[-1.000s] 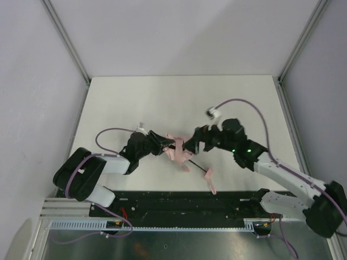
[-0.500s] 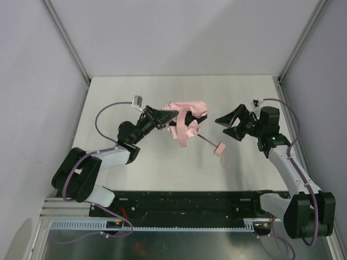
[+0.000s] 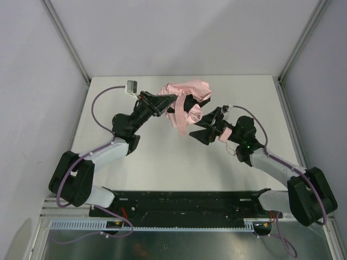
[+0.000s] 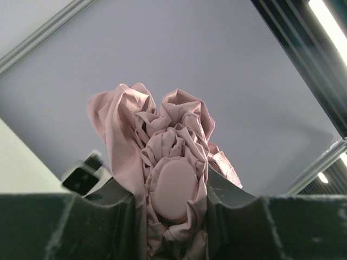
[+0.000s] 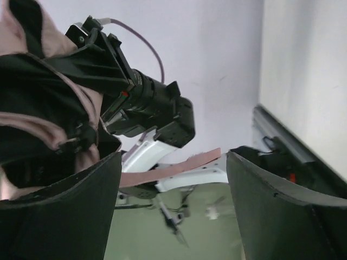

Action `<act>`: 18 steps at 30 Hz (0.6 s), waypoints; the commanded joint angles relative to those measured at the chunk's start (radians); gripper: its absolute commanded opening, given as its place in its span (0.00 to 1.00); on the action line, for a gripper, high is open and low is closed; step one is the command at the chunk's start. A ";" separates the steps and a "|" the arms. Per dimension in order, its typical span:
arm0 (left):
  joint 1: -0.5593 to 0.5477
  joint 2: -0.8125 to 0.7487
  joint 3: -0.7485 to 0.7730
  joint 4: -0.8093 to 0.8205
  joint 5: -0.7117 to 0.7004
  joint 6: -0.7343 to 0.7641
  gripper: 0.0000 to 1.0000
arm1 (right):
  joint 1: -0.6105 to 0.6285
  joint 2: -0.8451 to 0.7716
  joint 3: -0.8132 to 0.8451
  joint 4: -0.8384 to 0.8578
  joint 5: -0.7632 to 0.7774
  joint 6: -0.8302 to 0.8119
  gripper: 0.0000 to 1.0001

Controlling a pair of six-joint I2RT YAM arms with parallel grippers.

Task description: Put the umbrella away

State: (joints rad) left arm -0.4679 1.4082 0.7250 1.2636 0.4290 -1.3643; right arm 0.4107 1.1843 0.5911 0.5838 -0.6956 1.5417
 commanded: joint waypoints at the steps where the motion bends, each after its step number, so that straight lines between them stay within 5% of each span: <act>1: 0.009 -0.014 0.081 0.379 -0.028 -0.033 0.00 | 0.074 0.087 -0.019 0.357 0.061 0.332 0.79; 13: 0.005 -0.003 0.119 0.399 -0.024 -0.045 0.00 | 0.178 0.183 -0.020 0.507 0.118 0.491 0.67; 18: 0.010 0.010 0.136 0.399 -0.016 -0.046 0.00 | 0.188 0.114 -0.020 0.346 0.103 0.372 0.71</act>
State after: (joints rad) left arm -0.4679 1.4158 0.7975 1.2785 0.4252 -1.4174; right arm 0.5873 1.3632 0.5667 0.9958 -0.5900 1.9667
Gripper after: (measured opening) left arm 0.357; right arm 0.676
